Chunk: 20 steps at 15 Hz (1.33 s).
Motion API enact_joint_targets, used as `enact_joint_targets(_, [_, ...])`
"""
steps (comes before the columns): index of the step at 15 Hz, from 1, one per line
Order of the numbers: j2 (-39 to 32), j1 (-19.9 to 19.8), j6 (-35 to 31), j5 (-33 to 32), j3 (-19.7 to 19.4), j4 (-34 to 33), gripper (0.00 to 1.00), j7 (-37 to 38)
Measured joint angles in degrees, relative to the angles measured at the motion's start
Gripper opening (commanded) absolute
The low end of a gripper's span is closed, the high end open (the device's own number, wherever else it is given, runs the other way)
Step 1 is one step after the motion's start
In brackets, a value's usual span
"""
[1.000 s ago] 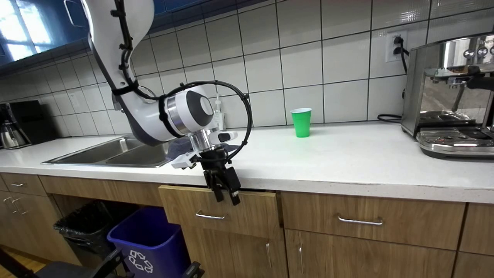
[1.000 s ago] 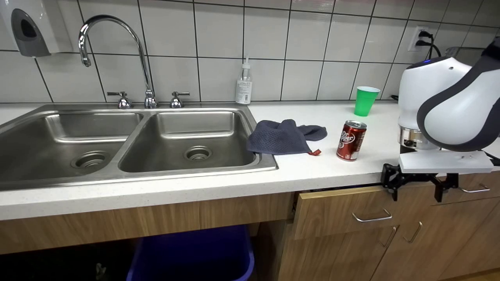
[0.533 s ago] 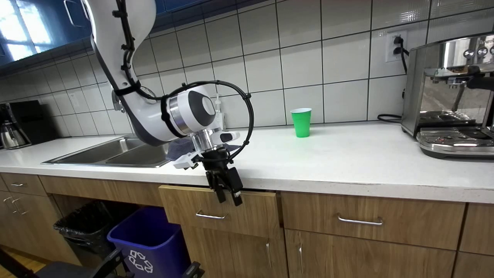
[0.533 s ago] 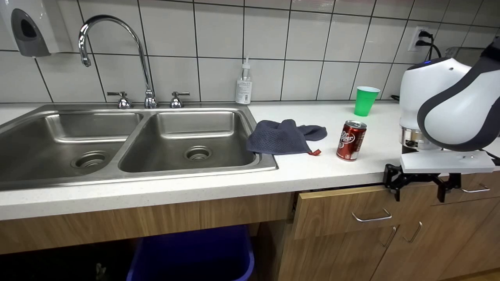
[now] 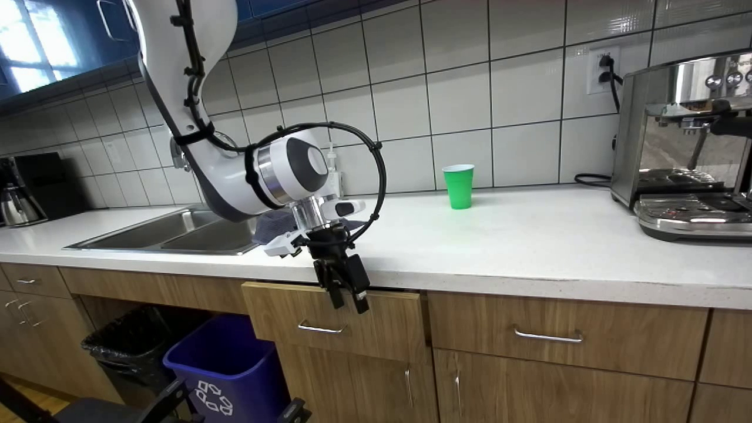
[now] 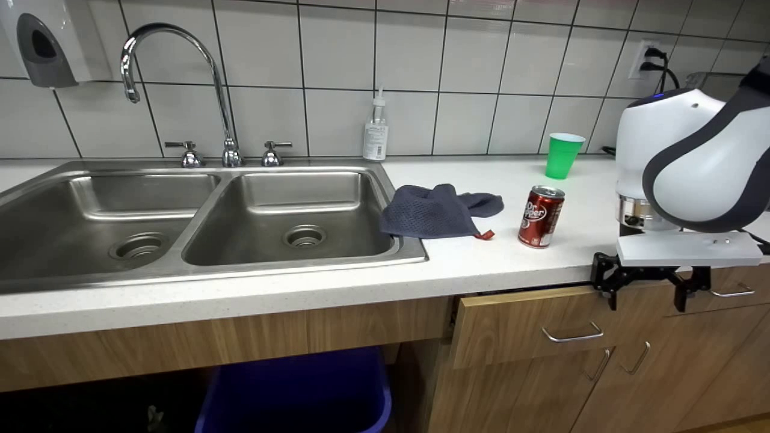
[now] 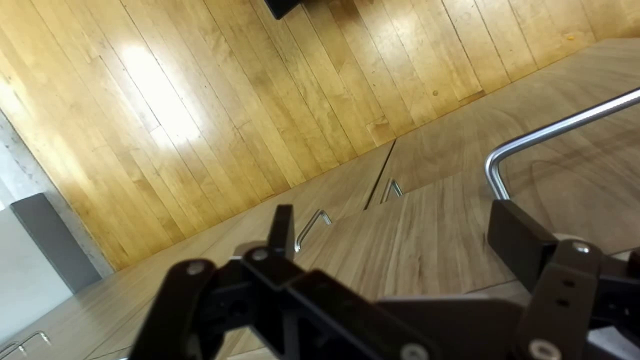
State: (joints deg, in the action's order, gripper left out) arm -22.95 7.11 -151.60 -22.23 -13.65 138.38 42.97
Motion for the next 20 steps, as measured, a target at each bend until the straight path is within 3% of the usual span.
enact_joint_targets(8, [3.3,0.1,0.0,0.1,0.0,2.0,1.00,0.0])
enact_joint_targets(20, [16.4,0.4,0.0,-2.9,0.3,12.5,1.00,0.9])
